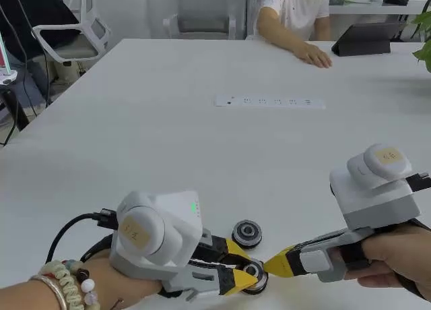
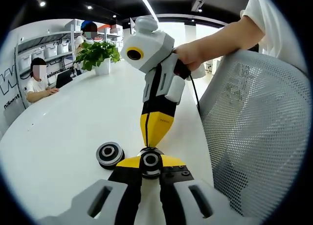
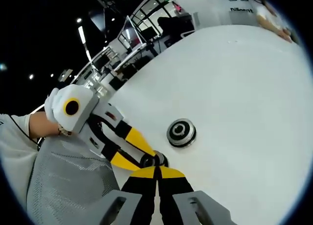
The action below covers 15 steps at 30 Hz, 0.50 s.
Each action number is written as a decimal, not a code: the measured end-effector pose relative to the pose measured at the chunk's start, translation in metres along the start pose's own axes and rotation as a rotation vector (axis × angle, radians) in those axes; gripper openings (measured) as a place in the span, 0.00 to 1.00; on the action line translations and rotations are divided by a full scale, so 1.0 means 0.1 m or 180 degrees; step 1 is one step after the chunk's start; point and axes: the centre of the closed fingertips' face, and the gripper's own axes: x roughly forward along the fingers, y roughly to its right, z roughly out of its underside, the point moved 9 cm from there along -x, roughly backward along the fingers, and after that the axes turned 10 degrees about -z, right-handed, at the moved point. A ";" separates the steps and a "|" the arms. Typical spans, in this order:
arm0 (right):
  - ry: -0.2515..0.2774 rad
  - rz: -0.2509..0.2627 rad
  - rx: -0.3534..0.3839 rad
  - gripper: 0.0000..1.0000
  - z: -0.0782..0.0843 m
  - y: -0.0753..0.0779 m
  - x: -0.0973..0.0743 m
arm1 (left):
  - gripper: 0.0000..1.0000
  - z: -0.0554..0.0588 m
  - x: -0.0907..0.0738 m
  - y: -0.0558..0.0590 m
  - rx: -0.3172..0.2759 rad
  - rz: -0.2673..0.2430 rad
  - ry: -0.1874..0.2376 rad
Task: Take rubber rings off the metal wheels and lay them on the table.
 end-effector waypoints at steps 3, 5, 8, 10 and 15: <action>-0.0009 -0.0006 -0.0025 0.00 -0.01 0.00 0.00 | 0.08 0.00 0.00 0.00 0.0002 0.0002 0.0001; -0.0010 -0.0025 -0.0033 0.00 -0.01 -0.01 0.00 | 0.08 0.00 0.00 0.00 0.0016 0.0004 0.0001; -0.0008 -0.0047 -0.0057 0.00 -0.02 -0.03 0.00 | 0.08 0.00 0.00 0.00 0.0014 0.0004 0.0002; -0.0009 -0.0058 -0.0077 0.00 -0.02 -0.03 0.00 | 0.08 0.00 0.00 0.00 0.0012 0.0006 0.0003; 0.0052 -0.0175 -0.0075 0.00 -0.04 -0.07 0.02 | 0.08 0.00 0.00 0.00 -0.0021 0.0005 0.0000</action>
